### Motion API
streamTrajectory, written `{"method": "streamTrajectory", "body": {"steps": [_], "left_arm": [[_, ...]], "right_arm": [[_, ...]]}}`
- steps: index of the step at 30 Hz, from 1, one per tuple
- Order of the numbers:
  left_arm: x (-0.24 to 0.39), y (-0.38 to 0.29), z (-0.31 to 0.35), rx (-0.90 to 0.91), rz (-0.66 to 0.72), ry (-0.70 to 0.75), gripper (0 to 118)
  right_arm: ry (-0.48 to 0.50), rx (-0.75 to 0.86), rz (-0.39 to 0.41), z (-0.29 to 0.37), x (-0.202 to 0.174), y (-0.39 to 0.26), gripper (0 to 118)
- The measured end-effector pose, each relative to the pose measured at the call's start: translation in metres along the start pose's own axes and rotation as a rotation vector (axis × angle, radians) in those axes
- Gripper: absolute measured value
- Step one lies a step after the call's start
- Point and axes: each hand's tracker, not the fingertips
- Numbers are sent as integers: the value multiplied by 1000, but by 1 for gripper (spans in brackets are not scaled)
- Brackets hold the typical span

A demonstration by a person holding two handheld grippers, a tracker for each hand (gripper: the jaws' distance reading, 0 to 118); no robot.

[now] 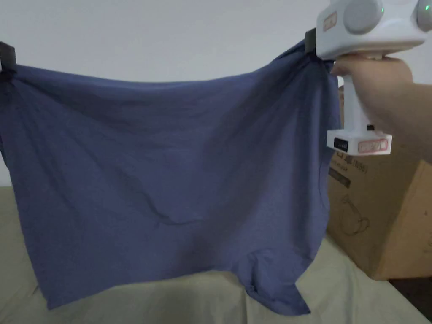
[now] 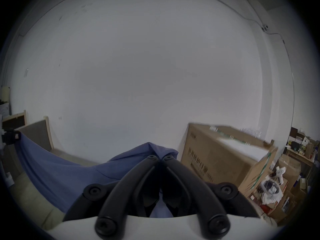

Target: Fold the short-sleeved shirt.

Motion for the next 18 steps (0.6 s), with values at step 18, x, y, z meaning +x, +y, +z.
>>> {"method": "streamTrajectory", "body": {"steps": [18], "left_arm": [[-48,-380,145,-655,117,-118,1]], "right_arm": [[192,-781,-132,211,27,-444,0]]}}
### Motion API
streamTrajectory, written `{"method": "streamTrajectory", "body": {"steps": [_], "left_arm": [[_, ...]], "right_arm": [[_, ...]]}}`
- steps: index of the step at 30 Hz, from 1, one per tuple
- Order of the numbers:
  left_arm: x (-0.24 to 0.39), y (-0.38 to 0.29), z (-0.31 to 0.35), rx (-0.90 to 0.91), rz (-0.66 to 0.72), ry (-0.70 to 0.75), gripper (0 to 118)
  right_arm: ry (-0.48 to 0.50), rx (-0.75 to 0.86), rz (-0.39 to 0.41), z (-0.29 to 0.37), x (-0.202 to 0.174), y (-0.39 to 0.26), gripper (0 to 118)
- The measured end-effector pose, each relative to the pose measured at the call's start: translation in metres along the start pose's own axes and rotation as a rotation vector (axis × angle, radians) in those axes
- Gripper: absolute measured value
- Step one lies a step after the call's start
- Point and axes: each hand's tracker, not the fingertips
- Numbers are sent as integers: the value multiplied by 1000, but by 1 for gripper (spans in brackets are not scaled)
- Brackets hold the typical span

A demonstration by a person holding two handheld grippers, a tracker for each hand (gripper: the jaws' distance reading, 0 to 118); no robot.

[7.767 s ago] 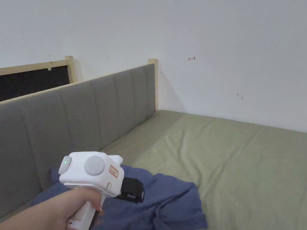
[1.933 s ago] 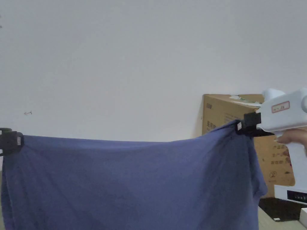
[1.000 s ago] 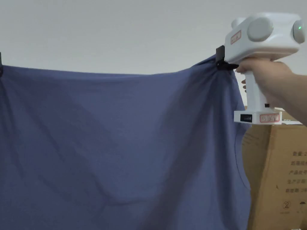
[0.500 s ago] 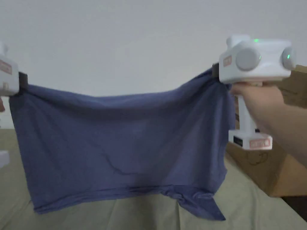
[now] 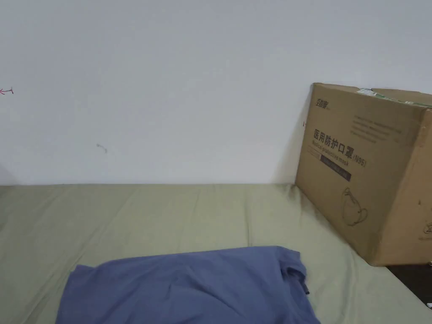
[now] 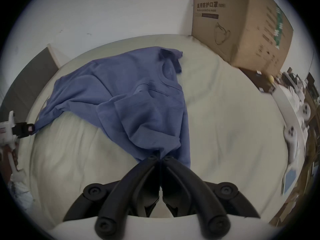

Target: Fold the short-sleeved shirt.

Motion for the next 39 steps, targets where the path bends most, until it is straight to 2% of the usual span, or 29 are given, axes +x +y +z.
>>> {"method": "streamTrajectory", "body": {"steps": [2,4,11,19,20,21,22,23,24,25,26,29,35,36,37,38,39], "left_arm": [[-8,-29,32,-4,-109,-27,1],[-17,-57,61,-4,-183,-1,1],[-53,-135,123,-23,-109,-5,1],[-51,-167,155,-7,-124,-41,1],[-50,-168,157,-5,-131,-41,2],[-51,-169,158,-2,-144,-35,9],[-52,-170,159,3,-157,-40,22],[-51,-171,161,6,-170,-43,44],[-52,-171,164,10,-183,-39,82],[-52,-170,170,19,-188,-45,106],[-49,-168,176,35,-195,-52,118],[-36,-159,206,180,-234,-94,118],[34,-122,258,471,-168,-183,116],[43,-121,266,539,-152,-203,107],[53,-122,276,643,-135,-196,89],[64,-123,282,709,-122,-182,60],[73,-122,285,750,-116,-167,9]], "right_arm": [[57,-1,-14,41,8,-36,0],[49,2,-4,72,18,-70,0],[39,-42,9,135,54,-160,0],[24,-23,15,143,57,-174,3],[17,-23,19,141,55,-172,12],[19,-21,17,141,55,-170,36],[20,-15,7,142,52,-168,58],[-4,-2,-6,143,51,-166,85],[-17,9,-18,146,51,-163,112],[-22,21,-39,151,50,-159,118],[-7,56,-61,156,50,-156,116],[54,235,-100,191,37,-138,116],[65,654,-11,255,-34,-107,115],[87,715,-1,263,-45,-106,109],[112,784,13,270,-58,-107,97],[117,853,23,275,-70,-109,60],[92,895,33,278,-81,-110,7]]}}
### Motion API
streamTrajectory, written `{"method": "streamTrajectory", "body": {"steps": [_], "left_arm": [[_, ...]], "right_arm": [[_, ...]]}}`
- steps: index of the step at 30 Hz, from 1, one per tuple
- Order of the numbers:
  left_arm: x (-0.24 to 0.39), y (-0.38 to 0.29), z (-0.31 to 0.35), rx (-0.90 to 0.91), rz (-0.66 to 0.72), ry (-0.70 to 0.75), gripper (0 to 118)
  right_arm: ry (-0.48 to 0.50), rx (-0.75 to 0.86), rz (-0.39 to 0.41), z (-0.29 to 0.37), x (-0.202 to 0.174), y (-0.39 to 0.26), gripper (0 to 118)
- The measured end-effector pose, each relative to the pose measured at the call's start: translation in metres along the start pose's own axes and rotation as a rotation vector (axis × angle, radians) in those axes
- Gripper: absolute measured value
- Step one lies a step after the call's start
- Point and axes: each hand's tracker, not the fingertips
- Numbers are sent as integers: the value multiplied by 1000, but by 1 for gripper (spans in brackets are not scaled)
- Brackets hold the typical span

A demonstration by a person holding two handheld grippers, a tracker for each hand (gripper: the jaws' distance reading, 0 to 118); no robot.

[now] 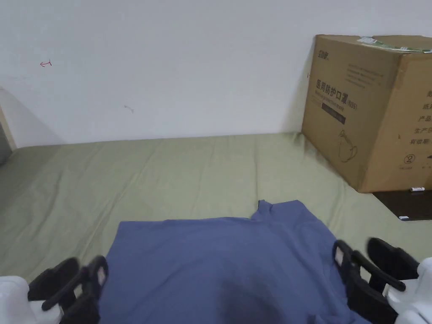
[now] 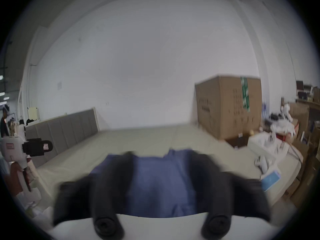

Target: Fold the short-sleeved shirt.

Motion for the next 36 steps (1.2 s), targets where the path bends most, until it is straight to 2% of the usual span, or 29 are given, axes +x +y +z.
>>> {"method": "streamTrajectory", "body": {"steps": [1,2,5,9,11,13,14,15,16,17,18,19,20,21,22,23,24,25,29,30,31,32,34,35,36], "left_arm": [[10,0,0,27,-21,44,0],[16,1,3,64,-24,62,0],[21,0,2,49,-9,5,0],[11,12,1,-41,-133,20,0],[-11,26,-11,-223,-127,-21,0],[-44,29,-37,-607,-13,-121,0],[-60,21,-50,-830,62,-127,0],[-72,8,-57,-960,112,-85,0],[-89,-8,-60,-1014,109,-58,0],[-96,-21,-57,-977,25,-19,0],[-100,-31,-57,-977,-22,22,8],[-106,-41,-59,-992,-51,67,31],[-113,-52,-56,-998,-52,97,66],[-118,-57,-56,-987,-29,102,91],[-124,-65,-57,-972,13,102,101],[-128,-73,-58,-968,42,104,101],[-132,-78,-58,-960,39,108,117],[-135,-84,-58,-954,57,103,113],[-139,-116,-74,-1053,43,119,111],[-140,-123,-76,-1062,30,119,102],[-139,-129,-78,-1074,2,119,85],[-133,-134,-81,-1083,-44,136,74],[-125,-134,-77,-1062,-86,147,68],[-120,-130,-75,-1049,-88,148,56],[-116,-126,-72,-1036,-99,146,30]], "right_arm": [[-58,10,39,-2,-12,1,0],[-85,32,70,-4,-21,-1,0],[-6,-12,50,-13,-26,-8,0],[-19,-44,108,-12,-24,-3,0],[0,-52,97,-7,-17,0,0],[8,-85,86,-8,-14,0,0],[7,-113,84,-8,-13,-1,0],[12,-141,83,-8,-11,-1,0],[18,-164,80,-9,-9,-4,0],[22,-177,78,-10,-9,-9,0],[23,-187,78,-11,-8,-12,0],[24,-201,80,-11,-8,-15,0],[25,-225,86,-12,-9,-18,0],[27,-246,91,-13,-10,-21,0],[34,-265,93,-14,-11,-23,0],[42,-274,90,-14,-12,-24,0],[50,-284,85,-15,-13,-26,0],[56,-295,80,-16,-13,-27,0],[59,-315,68,-21,-13,-27,0],[58,-319,68,-22,-13,-28,0],[57,-325,69,-23,-14,-27,0],[56,-333,71,-25,-13,-28,0],[50,-344,74,-26,-11,-30,0],[45,-351,73,-26,-11,-31,0],[42,-359,70,-26,-8,-32,0]]}}
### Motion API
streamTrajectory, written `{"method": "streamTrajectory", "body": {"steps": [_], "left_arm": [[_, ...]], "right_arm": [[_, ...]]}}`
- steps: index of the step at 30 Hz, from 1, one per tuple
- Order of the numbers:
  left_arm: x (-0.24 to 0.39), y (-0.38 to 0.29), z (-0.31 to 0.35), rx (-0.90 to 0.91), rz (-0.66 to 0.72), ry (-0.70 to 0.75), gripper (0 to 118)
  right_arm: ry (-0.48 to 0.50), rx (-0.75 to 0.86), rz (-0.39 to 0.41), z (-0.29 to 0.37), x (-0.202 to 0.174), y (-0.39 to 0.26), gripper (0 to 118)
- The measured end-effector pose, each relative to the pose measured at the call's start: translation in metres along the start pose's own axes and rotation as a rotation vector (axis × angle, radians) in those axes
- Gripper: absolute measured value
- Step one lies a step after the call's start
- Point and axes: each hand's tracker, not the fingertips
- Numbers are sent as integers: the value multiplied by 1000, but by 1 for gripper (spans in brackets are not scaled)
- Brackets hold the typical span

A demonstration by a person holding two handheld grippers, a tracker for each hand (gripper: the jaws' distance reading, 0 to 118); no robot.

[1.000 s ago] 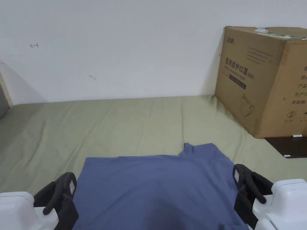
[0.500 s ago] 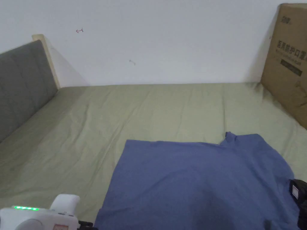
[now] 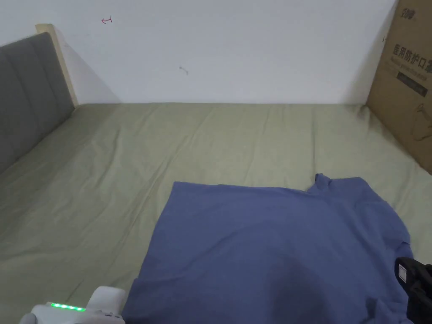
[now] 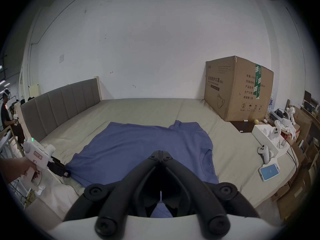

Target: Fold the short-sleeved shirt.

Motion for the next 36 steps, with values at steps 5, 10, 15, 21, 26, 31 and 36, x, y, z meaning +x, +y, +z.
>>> {"method": "streamTrajectory", "body": {"steps": [5,10,15,21,26,31,36], "left_arm": [[12,-5,22,66,-28,-44,4],[7,-4,36,132,88,-107,4],[17,-5,53,170,107,-130,4],[29,-3,60,182,42,-98,4],[28,-2,59,170,74,-104,4],[25,-4,58,158,101,-100,4],[20,-3,67,176,133,-144,4]], "right_arm": [[-43,-46,-81,-1,33,-7,0],[-36,-200,-262,-7,101,-34,43],[-55,-426,-360,-21,132,-81,111],[-98,-671,-216,-51,130,-119,103],[-99,-621,-49,-53,119,-122,10],[-69,-571,-68,-32,128,-114,4],[-46,-451,-164,-8,144,-94,4]]}}
